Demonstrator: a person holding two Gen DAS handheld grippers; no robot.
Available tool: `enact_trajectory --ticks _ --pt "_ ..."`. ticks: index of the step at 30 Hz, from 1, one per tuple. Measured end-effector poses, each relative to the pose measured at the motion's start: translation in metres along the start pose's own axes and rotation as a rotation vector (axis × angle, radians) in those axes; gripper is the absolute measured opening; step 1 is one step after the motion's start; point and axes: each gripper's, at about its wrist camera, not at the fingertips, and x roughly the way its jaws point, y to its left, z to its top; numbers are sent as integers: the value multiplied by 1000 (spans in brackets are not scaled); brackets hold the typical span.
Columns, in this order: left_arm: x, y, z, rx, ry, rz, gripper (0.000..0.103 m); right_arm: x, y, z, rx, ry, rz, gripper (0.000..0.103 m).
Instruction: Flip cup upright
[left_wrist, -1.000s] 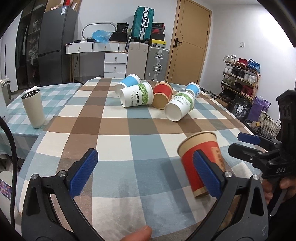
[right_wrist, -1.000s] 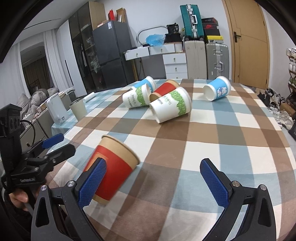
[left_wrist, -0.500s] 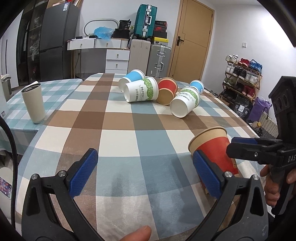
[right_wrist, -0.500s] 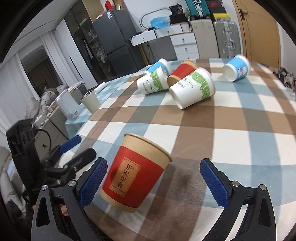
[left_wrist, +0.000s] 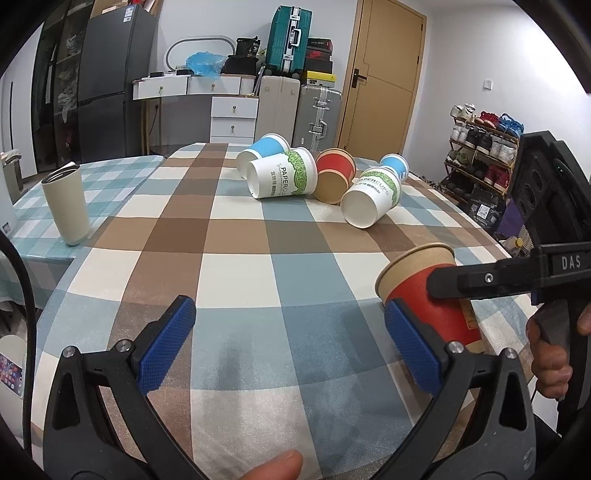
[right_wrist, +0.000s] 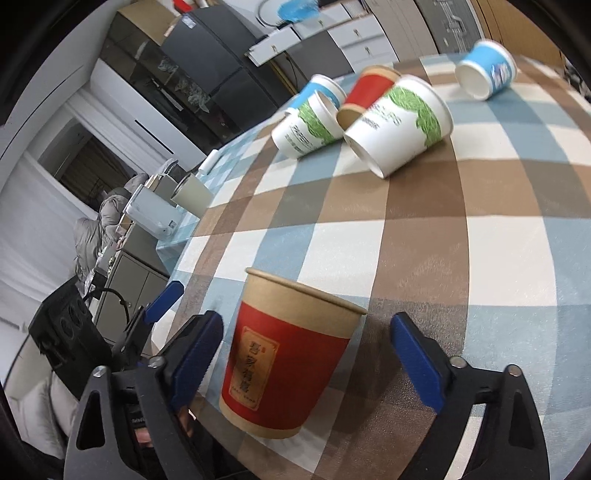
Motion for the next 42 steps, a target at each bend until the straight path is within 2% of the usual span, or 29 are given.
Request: enact_trajectory --ticks 4,9,14,16,21,26,29,37,42 --pt "1 0 -1 -1 -1 -1 102 4 -4 3 34 29 34 85" --pt "0 0 0 -3 -1 -2 102 6 -7 2 73 56 84 72" --pt "0 0 0 -5 -3 2 102 0 -3 3 57 38 84 70" --pt "0 -1 -1 -8 -4 1 102 -7 1 2 32 3 87 69" --pt "-1 0 1 -7 -7 5 102 -25 19 1 -92 -131 2 69" --pt "-1 0 1 -7 -8 4 102 -39 42 -9 -260 -307 -146 69" --pt "-1 0 1 -6 -8 4 102 -40 50 -13 -317 -380 -187 68" --pt "-2 2 3 -10 -11 11 102 -23 56 -5 -359 -411 -263 68" --pt "-2 3 4 -14 -10 10 102 -11 60 -1 -376 -384 -319 68"
